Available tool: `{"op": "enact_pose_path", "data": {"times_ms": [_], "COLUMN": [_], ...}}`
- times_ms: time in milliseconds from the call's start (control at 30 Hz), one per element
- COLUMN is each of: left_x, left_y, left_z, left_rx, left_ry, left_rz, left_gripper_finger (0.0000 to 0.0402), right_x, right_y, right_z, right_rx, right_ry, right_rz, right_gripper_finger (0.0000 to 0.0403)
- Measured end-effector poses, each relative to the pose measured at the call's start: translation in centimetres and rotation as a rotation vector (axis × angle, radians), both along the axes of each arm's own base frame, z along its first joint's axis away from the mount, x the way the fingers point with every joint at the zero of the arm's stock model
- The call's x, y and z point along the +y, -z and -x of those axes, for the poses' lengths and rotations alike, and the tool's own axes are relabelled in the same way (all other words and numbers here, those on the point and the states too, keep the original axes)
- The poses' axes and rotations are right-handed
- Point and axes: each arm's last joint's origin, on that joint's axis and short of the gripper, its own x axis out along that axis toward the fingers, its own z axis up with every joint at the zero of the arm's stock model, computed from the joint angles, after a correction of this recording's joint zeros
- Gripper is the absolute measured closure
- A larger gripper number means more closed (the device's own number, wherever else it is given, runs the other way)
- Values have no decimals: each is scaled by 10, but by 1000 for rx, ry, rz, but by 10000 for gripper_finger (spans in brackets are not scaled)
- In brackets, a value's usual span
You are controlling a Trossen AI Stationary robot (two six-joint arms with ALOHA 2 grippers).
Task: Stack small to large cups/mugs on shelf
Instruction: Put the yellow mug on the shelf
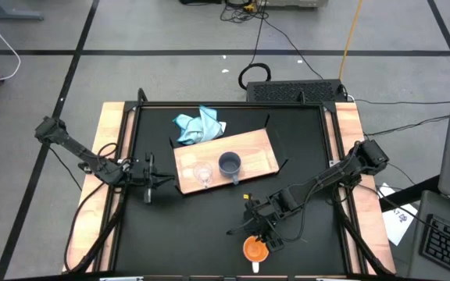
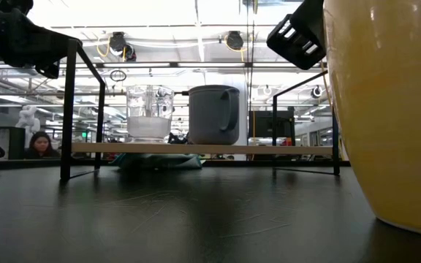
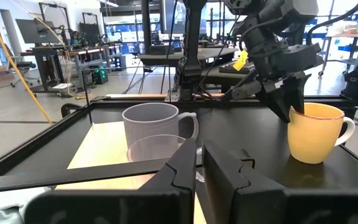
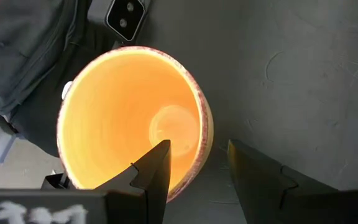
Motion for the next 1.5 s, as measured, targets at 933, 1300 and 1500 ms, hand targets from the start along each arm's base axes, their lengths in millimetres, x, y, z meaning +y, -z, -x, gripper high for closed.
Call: {"op": "enact_pose_path", "data": {"times_ms": [933,1300,1500], "left_x": [0,0,0], "left_y": [0,0,0], "left_z": [0,0,0], "left_rx": [-1,-2,-2], "left_ry": [0,0,0], "left_rz": [4,4,4], "left_gripper_finger": [371,371,371], "right_x": [0,-3,-5], "right_y": [0,1,-2], "right_z": [-1,-2,-1], "right_rx": [-26,-36,-48], "right_ry": [-25,32,48], "right_rz": [8,59,86], "right_gripper_finger": [385,397,399]}}
